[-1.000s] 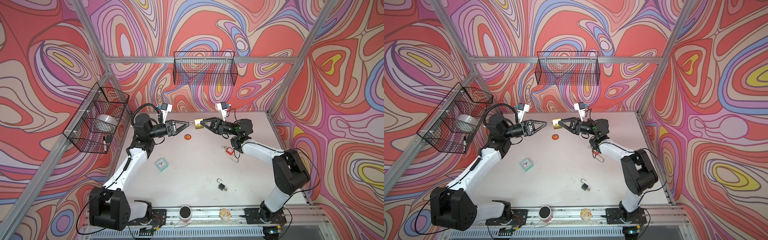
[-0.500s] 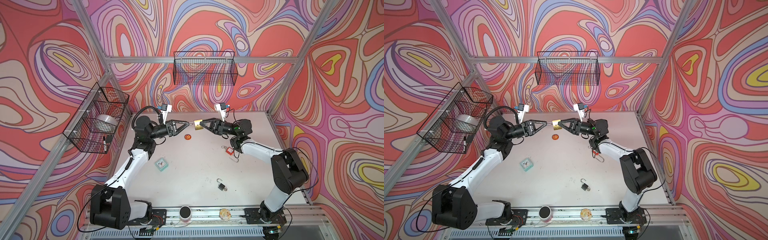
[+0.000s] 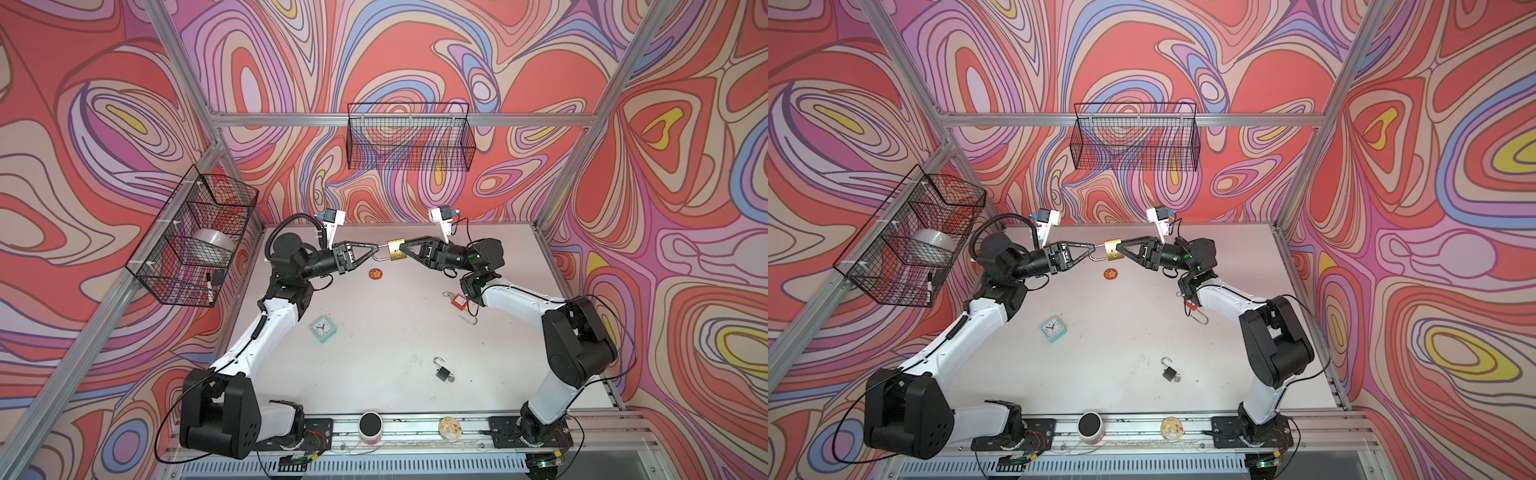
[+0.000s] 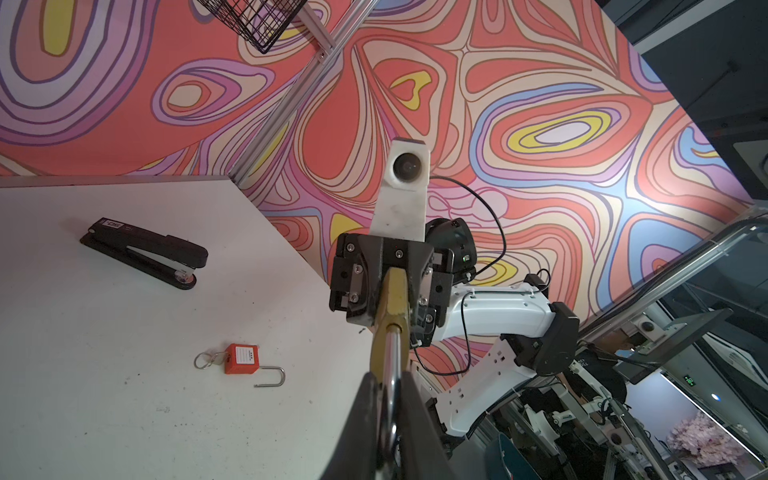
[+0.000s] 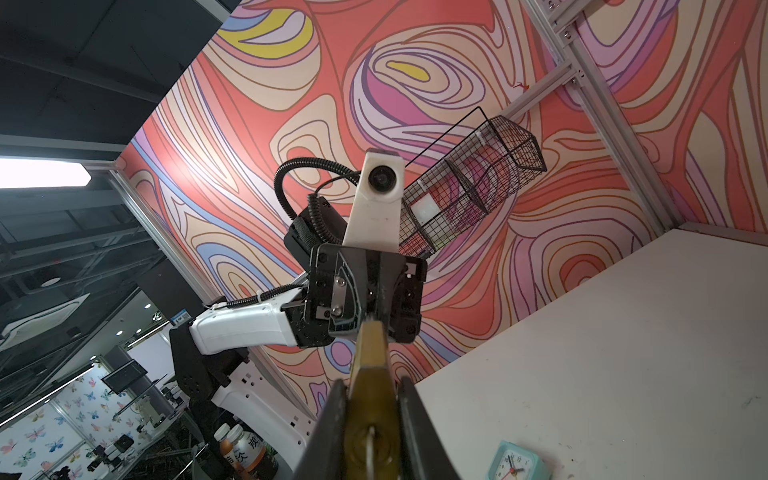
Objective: Lock with the key
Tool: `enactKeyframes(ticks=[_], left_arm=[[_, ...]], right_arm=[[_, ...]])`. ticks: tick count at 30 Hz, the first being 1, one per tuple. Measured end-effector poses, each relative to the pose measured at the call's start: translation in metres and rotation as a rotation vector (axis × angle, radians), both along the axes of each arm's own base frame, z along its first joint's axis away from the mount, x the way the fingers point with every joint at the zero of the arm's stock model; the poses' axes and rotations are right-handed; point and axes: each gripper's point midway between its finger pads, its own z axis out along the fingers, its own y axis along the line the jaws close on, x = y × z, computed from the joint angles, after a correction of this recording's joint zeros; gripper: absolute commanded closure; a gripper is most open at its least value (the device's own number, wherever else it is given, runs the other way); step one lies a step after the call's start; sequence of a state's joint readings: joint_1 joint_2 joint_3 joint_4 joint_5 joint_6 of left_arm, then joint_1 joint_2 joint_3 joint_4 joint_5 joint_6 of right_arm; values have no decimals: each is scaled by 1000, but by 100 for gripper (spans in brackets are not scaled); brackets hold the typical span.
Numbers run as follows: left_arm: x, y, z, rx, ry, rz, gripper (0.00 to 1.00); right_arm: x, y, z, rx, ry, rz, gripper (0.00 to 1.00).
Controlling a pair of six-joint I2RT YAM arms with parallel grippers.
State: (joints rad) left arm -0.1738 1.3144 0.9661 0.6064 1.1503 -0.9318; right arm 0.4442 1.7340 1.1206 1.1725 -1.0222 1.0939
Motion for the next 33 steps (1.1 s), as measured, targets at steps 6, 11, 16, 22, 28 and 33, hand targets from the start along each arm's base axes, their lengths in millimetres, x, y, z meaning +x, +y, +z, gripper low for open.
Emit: enactKeyframes(ticks=[6, 11, 16, 22, 28, 33], left_arm=[[-1, -1, 2, -5, 0, -6, 100], [-2, -2, 6, -12, -22, -8, 100], [-1, -5, 6, -21, -40, -32, 100], [4, -8, 8, -46, -53, -63, 100], [4, -12, 18, -26, -107, -65, 100], [3, -13, 21, 12, -158, -43, 100]], right_arm=[[-1, -1, 3, 11, -7, 2, 100], [-2, -2, 4, 34, 9, 18, 100], [-1, -4, 6, 55, 34, 26, 100], [4, -6, 8, 66, 42, 4, 100], [3, -8, 13, 90, 30, -5, 100], [1, -8, 15, 107, 35, -4, 100]])
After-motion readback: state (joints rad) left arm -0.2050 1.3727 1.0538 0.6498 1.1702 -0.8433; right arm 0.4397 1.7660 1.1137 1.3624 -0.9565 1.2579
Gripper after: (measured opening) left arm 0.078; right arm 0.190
